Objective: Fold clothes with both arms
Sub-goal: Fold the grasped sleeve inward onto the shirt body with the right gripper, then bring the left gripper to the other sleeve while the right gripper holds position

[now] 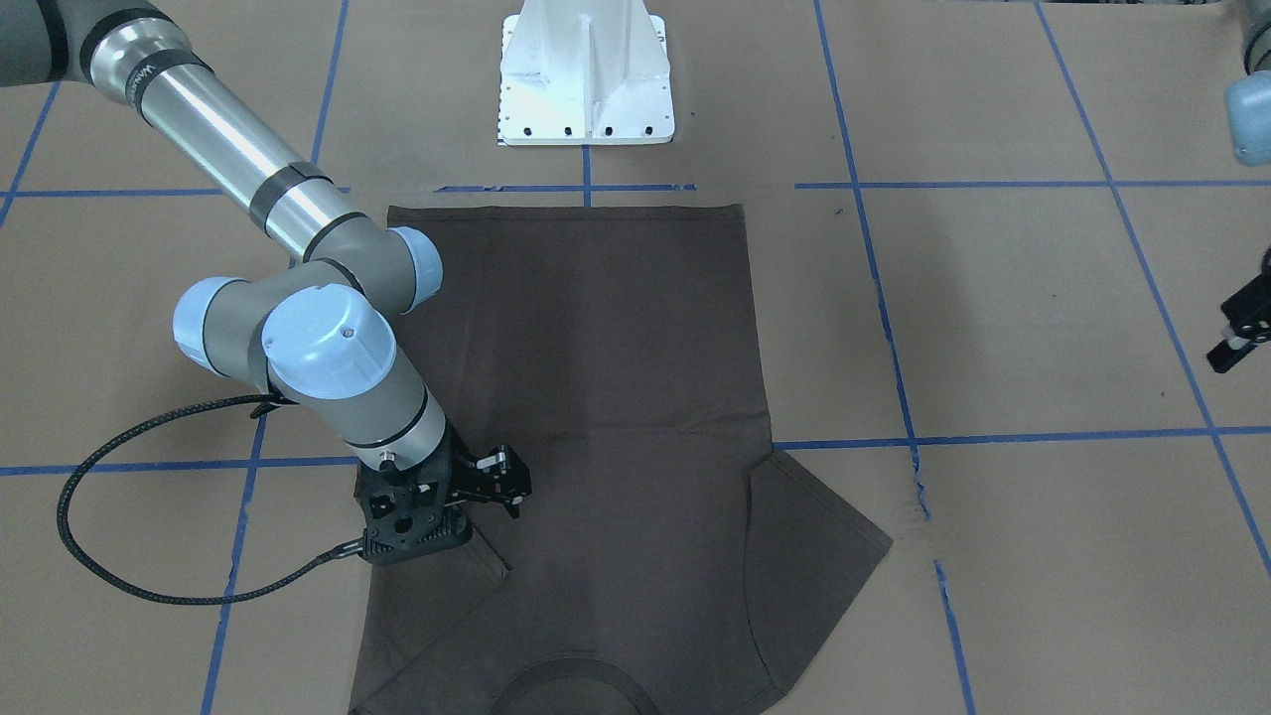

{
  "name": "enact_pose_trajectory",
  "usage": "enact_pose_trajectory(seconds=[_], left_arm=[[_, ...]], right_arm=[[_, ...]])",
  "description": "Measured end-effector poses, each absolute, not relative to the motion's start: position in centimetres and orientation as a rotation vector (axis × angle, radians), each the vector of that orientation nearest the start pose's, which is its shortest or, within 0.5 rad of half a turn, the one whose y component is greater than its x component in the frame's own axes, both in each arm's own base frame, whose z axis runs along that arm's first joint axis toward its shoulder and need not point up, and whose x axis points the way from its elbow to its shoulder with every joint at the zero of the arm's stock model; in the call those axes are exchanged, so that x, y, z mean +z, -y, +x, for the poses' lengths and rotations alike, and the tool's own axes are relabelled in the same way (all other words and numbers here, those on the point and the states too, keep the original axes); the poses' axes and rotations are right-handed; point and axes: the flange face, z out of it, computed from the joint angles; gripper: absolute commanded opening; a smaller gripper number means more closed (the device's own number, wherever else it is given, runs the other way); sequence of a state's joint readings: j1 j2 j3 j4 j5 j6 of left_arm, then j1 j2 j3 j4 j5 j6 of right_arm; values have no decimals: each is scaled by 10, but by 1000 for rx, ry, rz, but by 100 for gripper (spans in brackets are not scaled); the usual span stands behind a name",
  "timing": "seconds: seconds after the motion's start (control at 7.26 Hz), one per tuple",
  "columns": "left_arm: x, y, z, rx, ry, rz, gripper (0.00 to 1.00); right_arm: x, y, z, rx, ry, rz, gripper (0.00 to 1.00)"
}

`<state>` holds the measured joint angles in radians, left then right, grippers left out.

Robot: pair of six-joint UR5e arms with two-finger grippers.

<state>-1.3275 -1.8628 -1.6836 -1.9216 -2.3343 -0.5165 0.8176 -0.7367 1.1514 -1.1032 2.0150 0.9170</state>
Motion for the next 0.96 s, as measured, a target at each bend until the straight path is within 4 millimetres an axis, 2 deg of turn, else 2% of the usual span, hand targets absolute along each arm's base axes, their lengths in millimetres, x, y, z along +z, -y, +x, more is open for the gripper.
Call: enact_pose_trajectory(seconds=[0.14, 0.28, 0.41, 0.55, 0.69, 0.96], left_arm=[[374, 600, 139, -9, -960, 362, 100], [359, 596, 195, -56, -979, 356, 100], [358, 598, 240, -118, -992, 379, 100], [366, 605, 278, -206, -991, 415, 100], [376, 613, 313, -294, -971, 449, 100], [390, 624, 383, -383, -893, 495, 100]], right_arm=[[257, 633, -463, -33, 891, 215, 100], [247, 616, -434, -22, 875, 171, 100], [247, 598, -401, -18, 887, 136, 100], [250, 582, -373, -18, 911, 114, 100], [252, 572, -360, -19, 925, 106, 100], [256, 566, -359, -23, 924, 101, 100]])
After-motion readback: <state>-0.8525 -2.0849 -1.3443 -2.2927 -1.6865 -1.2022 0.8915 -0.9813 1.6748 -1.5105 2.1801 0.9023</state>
